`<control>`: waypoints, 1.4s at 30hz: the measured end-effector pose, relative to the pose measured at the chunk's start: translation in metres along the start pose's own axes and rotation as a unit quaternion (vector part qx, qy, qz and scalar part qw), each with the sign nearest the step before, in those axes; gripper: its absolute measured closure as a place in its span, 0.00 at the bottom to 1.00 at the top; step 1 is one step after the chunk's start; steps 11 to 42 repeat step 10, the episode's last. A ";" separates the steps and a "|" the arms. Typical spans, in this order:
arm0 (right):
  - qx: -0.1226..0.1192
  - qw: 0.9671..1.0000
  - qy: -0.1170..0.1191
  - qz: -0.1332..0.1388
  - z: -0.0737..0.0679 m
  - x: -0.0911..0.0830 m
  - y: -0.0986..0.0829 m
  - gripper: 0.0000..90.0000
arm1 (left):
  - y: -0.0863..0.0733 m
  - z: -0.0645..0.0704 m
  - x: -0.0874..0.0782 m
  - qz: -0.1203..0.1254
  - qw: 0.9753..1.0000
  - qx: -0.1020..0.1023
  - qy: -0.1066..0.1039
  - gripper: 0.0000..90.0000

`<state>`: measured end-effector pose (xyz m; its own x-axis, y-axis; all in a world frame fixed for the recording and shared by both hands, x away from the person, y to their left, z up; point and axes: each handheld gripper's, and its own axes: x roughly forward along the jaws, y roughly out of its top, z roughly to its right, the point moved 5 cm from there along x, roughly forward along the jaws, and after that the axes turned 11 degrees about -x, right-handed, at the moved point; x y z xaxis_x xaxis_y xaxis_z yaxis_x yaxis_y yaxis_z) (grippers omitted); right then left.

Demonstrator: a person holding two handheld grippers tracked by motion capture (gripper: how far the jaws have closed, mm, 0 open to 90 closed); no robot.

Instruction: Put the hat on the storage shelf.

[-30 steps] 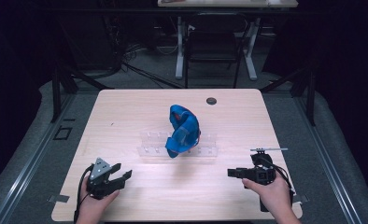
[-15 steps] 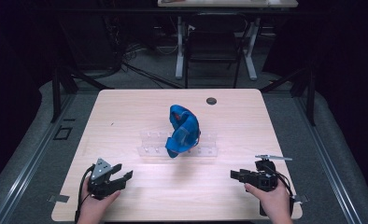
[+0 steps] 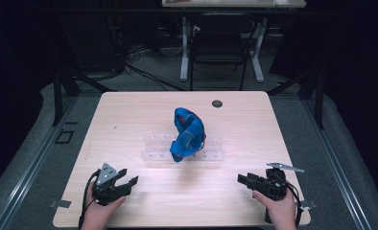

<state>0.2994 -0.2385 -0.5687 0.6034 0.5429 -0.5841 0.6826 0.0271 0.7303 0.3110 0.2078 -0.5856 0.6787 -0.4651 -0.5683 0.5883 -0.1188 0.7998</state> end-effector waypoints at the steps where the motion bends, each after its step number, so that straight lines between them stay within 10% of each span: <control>1: -0.002 1.000 0.001 0.003 0.001 0.000 -0.001 0.52 | 0.000 0.000 0.000 -0.001 1.000 0.001 -0.001 0.50; 42: -0.030 0.999 -0.001 0.026 0.008 0.000 -0.007 0.50 | -0.004 0.006 0.004 -0.011 1.000 0.000 -0.018 0.48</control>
